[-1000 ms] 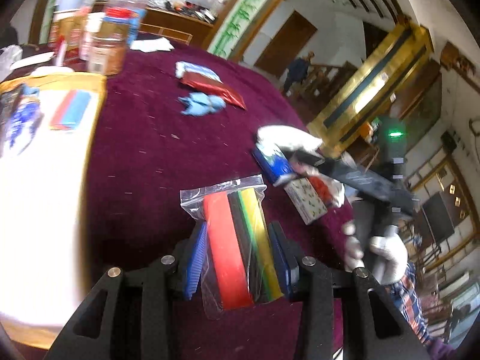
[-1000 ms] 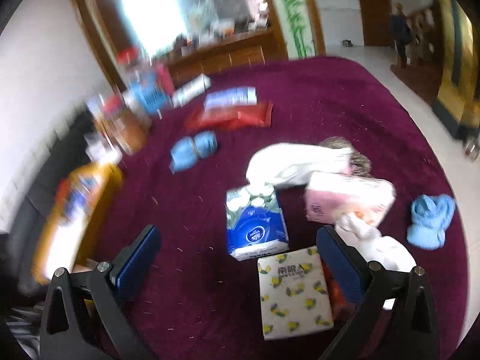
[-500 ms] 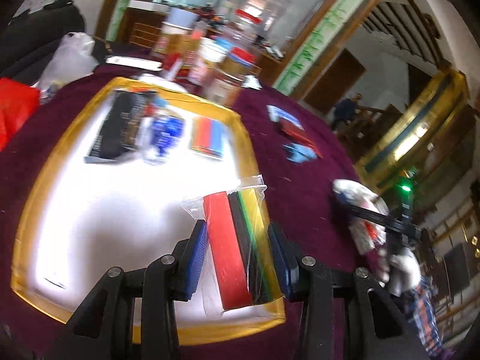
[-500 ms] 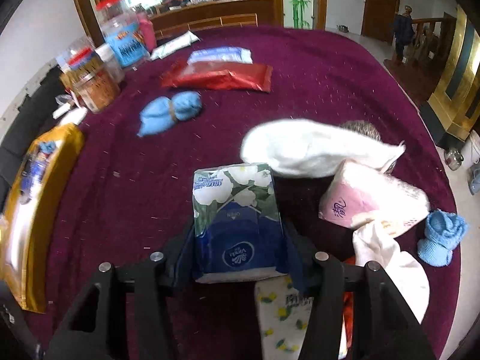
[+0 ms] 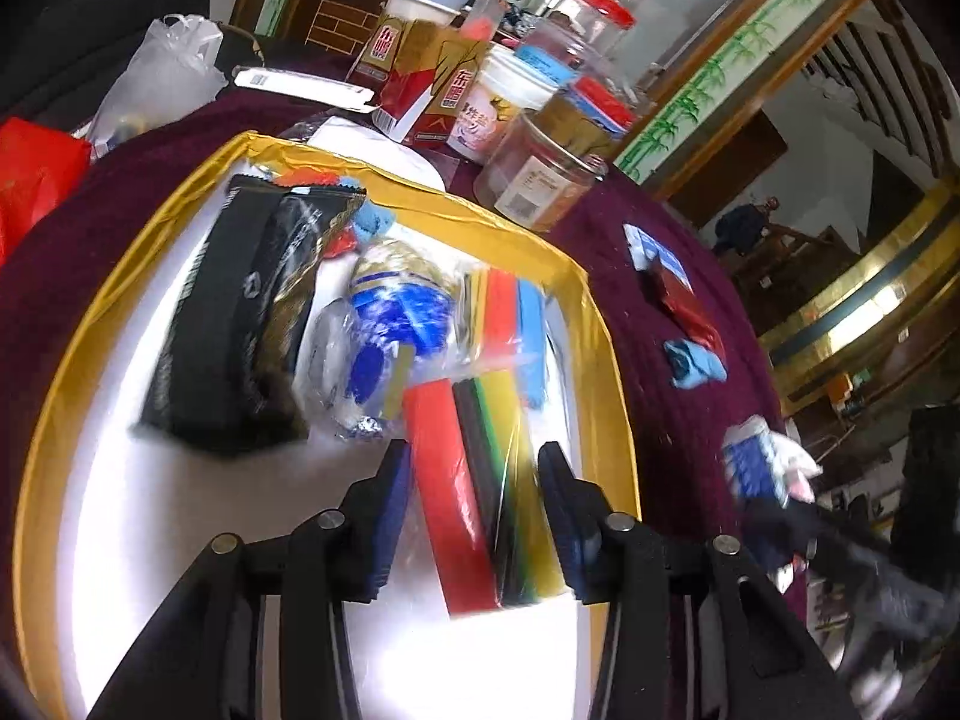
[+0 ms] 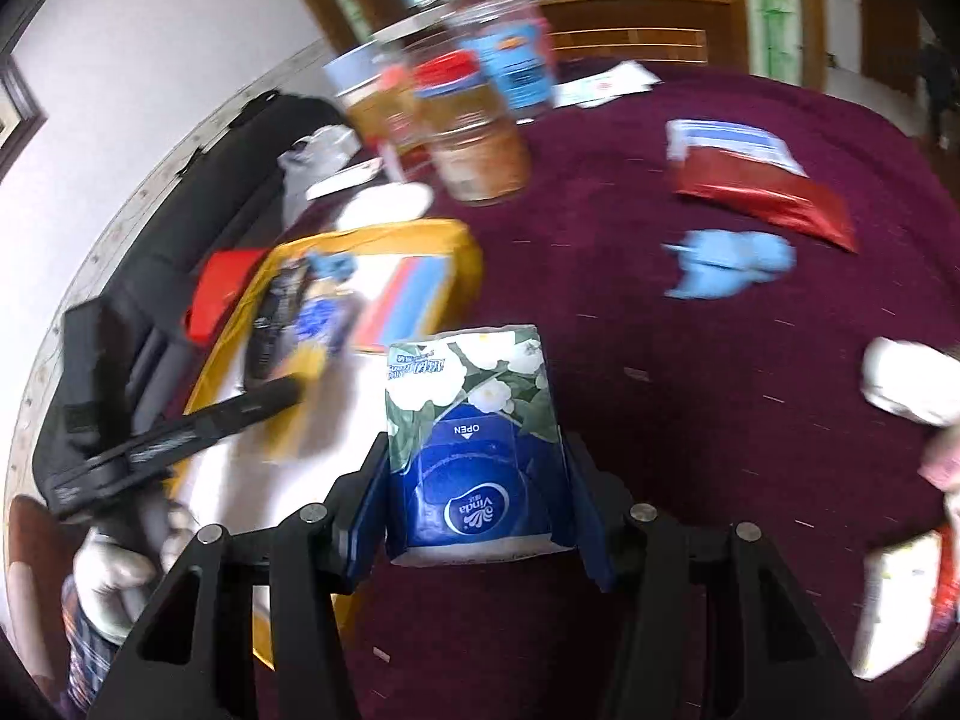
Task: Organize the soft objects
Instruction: 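Carry the rainbow bag into the tray with the left gripper while the right places the blue tissue pack, then grasp the pink tissue pack from the pile with the left gripper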
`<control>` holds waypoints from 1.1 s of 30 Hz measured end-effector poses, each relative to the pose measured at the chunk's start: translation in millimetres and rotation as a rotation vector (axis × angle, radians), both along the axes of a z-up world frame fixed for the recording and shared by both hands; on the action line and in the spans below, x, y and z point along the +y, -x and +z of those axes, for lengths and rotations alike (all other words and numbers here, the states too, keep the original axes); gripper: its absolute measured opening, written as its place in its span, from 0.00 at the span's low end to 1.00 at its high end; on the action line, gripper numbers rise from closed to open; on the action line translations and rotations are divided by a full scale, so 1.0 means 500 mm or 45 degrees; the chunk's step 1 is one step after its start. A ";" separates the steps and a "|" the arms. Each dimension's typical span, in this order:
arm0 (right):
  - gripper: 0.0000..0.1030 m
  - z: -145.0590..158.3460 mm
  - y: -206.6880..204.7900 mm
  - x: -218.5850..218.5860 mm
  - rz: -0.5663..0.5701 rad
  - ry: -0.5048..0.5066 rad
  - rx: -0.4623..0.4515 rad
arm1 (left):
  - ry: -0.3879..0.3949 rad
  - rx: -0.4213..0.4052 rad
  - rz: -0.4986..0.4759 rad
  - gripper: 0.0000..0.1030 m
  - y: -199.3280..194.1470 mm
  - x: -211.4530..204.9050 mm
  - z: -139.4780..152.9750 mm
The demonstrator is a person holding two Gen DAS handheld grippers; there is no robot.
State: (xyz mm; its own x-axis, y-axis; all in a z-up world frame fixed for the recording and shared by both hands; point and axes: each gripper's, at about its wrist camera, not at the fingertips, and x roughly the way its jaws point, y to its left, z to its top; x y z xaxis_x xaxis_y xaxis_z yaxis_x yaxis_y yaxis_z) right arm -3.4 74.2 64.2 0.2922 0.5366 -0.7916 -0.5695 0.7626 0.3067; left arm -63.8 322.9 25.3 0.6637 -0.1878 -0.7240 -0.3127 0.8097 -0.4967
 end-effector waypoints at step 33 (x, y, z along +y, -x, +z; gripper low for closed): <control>0.80 0.003 0.057 0.122 0.020 0.030 -0.174 | 0.237 -0.025 0.194 0.84 0.060 0.064 -0.035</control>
State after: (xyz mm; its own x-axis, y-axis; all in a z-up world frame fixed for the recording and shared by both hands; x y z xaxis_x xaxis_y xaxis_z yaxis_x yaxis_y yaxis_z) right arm -32.2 135.3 65.8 0.3895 0.5239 -0.7575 -0.6168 0.7592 0.2079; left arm -93.9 354.7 8.0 0.7080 -0.2137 -0.6731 -0.4131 0.6477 -0.6401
